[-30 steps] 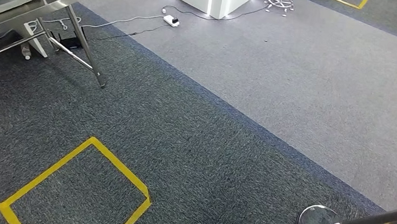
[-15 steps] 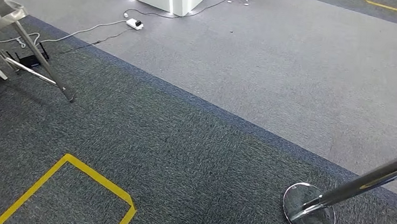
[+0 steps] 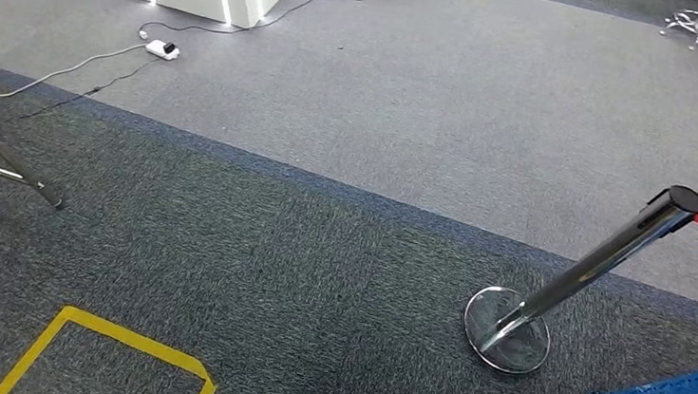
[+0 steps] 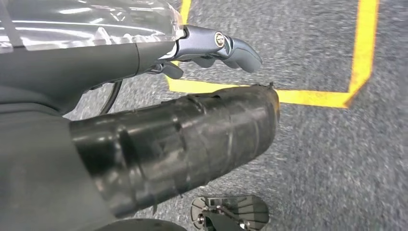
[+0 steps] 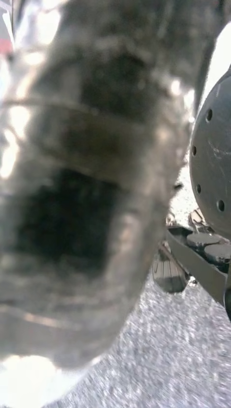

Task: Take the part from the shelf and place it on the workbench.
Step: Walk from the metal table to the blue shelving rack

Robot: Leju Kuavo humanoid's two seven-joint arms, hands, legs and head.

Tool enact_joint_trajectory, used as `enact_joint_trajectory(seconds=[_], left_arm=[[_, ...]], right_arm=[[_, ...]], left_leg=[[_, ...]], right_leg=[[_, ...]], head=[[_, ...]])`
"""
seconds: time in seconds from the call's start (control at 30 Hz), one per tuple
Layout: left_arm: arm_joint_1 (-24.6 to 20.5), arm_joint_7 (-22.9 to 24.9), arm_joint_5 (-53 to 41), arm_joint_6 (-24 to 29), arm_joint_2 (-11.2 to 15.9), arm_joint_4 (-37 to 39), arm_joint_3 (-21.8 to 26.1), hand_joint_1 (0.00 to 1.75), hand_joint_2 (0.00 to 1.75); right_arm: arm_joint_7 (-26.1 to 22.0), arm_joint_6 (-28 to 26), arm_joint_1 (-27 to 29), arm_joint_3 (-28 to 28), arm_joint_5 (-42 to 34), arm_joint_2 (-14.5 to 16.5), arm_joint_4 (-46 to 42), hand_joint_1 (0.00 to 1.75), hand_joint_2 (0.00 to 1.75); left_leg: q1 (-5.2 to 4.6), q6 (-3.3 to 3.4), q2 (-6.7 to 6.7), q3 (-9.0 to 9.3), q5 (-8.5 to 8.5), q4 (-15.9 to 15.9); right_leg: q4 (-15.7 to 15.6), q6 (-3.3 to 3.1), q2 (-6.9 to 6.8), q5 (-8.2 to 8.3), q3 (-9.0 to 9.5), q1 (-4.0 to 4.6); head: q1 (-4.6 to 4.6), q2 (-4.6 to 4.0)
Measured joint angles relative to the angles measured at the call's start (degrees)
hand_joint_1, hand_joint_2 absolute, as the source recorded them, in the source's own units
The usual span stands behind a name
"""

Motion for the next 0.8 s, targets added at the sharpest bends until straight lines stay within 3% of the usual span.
enact_joint_trajectory(seconds=[0.07,0.1,0.17,0.23,0.3,0.37,0.43,0.47,0.5,0.53,0.6,0.67,0.73,0.8], left_arm=[[-0.1,-0.1,0.0,0.0,0.0,0.0,0.0,0.00,0.00],[-0.1,-0.1,0.0,0.0,0.0,0.0,0.0,0.00,0.00],[-0.2,-0.1,0.0,0.0,0.0,0.0,0.0,0.00,0.00],[-0.4,-0.1,0.0,0.0,0.0,0.0,0.0,0.00,0.00],[-0.5,-0.1,0.0,0.0,-0.1,0.0,0.0,0.00,0.00],[-0.5,-0.1,0.0,0.0,-0.1,0.0,0.0,0.00,0.00],[-0.3,0.0,0.0,0.0,-0.1,0.0,0.0,0.00,0.00],[-0.2,0.0,0.0,0.0,-0.1,0.0,0.0,0.00,0.00],[-0.1,0.1,0.0,0.0,-0.1,0.0,0.0,0.00,0.00],[-0.1,0.1,0.0,0.0,-0.1,0.0,0.0,0.00,0.00],[0.0,0.1,0.0,0.0,0.0,0.0,0.1,0.00,0.00],[-0.1,0.1,0.0,0.0,0.1,0.0,0.2,0.00,0.00],[-0.3,0.1,0.0,0.0,0.1,0.0,0.3,0.00,0.00],[-0.2,0.1,0.0,0.0,0.1,0.0,0.4,0.00,0.00]], right_arm=[[0.0,0.0,0.0,0.0,0.1,-0.2,0.0,0.00,0.00],[0.0,0.0,-0.1,0.0,0.1,-0.2,0.0,0.00,0.00],[-0.1,0.1,-0.2,0.0,0.1,-0.2,0.0,0.00,0.00],[-0.1,0.1,-0.1,0.0,0.2,-0.3,0.0,0.00,0.00],[-0.1,0.1,-0.1,0.0,0.3,-0.3,0.0,0.00,0.00],[0.0,0.1,-0.2,0.0,0.4,-0.3,0.0,0.00,0.00],[0.0,0.1,-0.2,0.0,0.4,-0.3,0.0,0.00,0.00],[0.0,0.1,-0.2,0.0,0.4,-0.3,0.0,0.00,0.00],[0.0,0.1,-0.2,0.0,0.4,-0.3,0.0,0.00,0.00],[0.1,0.1,-0.2,0.0,0.4,-0.3,0.0,0.00,0.00],[0.1,0.2,-0.2,0.0,0.4,-0.3,0.0,0.00,0.00],[0.1,0.2,-0.3,0.0,0.5,-0.2,0.1,0.00,0.00],[0.1,0.2,-0.2,0.0,0.5,-0.2,0.1,0.00,0.00],[0.1,0.2,-0.1,0.0,0.6,-0.2,0.2,0.00,0.00]], left_leg=[[0.04,-0.61,1.20,0.23,-0.66,0.5],[-0.03,-1.03,1.65,0.34,-1.04,0.7],[-0.18,-1.85,2.43,0.65,-1.57,0.9],[0.02,-2.57,2.80,1.14,-1.90,0.9],[0.32,-3.09,0.62,0.56,-3.66,3.0],[0.44,-3.22,-2.15,-2.44,-7.58,9.7],[0.42,-3.00,-2.81,-6.10,-10.23,17.0],[0.38,-2.76,-2.86,-6.89,-9.81,18.1],[0.29,-2.44,-3.01,-6.61,-8.20,16.9],[0.18,-2.04,-3.47,-5.37,-5.75,13.6],[-0.08,-1.28,-6.27,-2.36,-1.68,5.6],[-0.35,-0.98,-8.23,-1.10,-0.48,1.9],[-0.40,-0.75,-7.37,-0.82,-0.21,1.3],[-0.20,-0.19,-5.88,-0.24,0.38,0.1]], right_leg=[[-7.6,0.14,-1.92,3.53,4.03,-0.18],[-10.4,-0.07,-2.73,4.39,5.44,-0.11],[-11.9,-0.84,-3.09,4.40,6.10,0.33],[-12.1,-1.72,-2.05,4.47,6.05,0.39],[-12.4,-2.53,-1.04,4.69,6.13,0.19],[-12.4,-3.10,0.03,4.77,6.14,0.30],[-12.4,-3.36,1.41,4.75,6.12,0.71],[-12.4,-3.40,2.21,4.74,6.18,0.89],[-12.3,-3.42,3.04,4.73,6.30,1.03],[-12.3,-3.42,3.86,4.72,6.45,1.12],[-12.2,-3.32,5.20,4.72,6.48,1.12],[-12.2,-2.78,6.39,4.89,6.03,0.82],[-12.4,-1.99,7.44,5.18,5.71,0.57],[-11.2,-1.52,5.52,4.38,5.16,0.75]], head=[[-0.01,0.00],[-0.02,0.00],[-0.08,0.00],[-0.11,0.00],[-0.13,0.00],[-0.16,0.00],[-0.16,0.00],[-0.16,0.00],[-0.16,0.00],[-0.16,0.00],[-0.15,0.00],[-0.16,0.00],[-0.18,0.00],[-0.11,0.00]])
